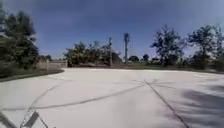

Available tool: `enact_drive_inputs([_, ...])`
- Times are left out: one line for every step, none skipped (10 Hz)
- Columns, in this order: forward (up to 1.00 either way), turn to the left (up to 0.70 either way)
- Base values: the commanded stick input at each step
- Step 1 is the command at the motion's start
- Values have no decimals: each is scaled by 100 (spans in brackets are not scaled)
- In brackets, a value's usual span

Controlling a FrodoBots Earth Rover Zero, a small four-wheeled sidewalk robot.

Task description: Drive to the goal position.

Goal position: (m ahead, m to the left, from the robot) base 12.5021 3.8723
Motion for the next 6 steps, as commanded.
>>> enact_drive_inputs([85, 0])
enact_drive_inputs([85, 0])
enact_drive_inputs([85, 0])
enact_drive_inputs([85, 0])
enact_drive_inputs([85, 0])
enact_drive_inputs([85, 0])
